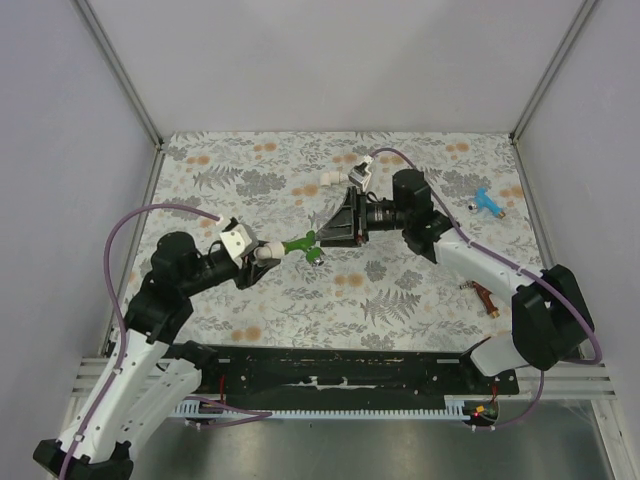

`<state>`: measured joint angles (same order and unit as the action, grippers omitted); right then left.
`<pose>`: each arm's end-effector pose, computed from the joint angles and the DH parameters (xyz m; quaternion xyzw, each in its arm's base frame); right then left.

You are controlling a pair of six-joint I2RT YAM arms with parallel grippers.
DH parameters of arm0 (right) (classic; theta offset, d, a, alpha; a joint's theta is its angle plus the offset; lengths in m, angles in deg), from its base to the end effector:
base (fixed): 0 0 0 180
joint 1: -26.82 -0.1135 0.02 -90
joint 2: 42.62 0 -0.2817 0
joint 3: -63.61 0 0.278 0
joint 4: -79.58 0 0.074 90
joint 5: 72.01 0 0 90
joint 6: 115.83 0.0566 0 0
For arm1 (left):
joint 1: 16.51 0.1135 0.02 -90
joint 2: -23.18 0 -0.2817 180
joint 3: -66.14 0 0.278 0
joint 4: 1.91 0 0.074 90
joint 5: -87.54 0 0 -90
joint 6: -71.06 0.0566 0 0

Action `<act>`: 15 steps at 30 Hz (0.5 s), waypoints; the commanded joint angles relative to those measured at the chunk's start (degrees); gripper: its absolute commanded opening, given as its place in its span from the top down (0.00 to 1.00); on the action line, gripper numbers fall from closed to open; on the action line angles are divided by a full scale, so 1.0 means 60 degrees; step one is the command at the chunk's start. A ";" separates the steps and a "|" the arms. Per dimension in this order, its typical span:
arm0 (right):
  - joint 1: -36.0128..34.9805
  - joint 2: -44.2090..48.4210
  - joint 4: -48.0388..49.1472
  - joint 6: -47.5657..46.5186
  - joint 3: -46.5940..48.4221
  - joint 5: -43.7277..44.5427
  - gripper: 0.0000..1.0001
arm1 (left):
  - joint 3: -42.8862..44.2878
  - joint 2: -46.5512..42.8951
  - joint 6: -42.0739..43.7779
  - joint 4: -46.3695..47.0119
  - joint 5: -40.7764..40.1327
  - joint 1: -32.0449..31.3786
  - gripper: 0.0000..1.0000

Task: Install the water faucets

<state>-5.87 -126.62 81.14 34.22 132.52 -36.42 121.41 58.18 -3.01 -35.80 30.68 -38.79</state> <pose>0.2806 0.2348 0.2963 -0.1097 0.7457 0.6462 0.1199 0.1437 -0.0923 0.3428 0.4132 0.6541 -0.2566 0.5793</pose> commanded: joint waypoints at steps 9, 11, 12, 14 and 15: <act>0.0906 0.0597 -0.0706 -0.1667 0.0538 -0.0059 0.02 | 0.0380 0.0581 -0.0703 0.0275 -0.0046 -0.0065 0.98; 0.1038 0.0918 -0.1673 -0.3422 0.0582 0.0409 0.02 | 0.0511 0.0888 -0.1201 0.0334 0.0012 -0.0065 0.98; 0.1082 0.1094 -0.2098 -0.4186 0.0597 0.0731 0.02 | 0.0541 0.1035 -0.1392 0.0334 0.0071 -0.0065 0.98; 0.1097 0.1606 -0.2235 -0.5624 0.0321 0.1143 0.02 | 0.0673 0.1299 -0.1802 0.0305 0.0042 -0.0065 0.98; 0.1126 0.1884 -0.1857 -0.5962 0.0043 0.1289 0.02 | 0.0746 0.1401 -0.2036 0.0276 0.0013 -0.0065 0.98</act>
<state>0.62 -122.14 71.92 16.49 133.24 -33.56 122.06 64.50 -7.91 -37.86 30.57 -38.90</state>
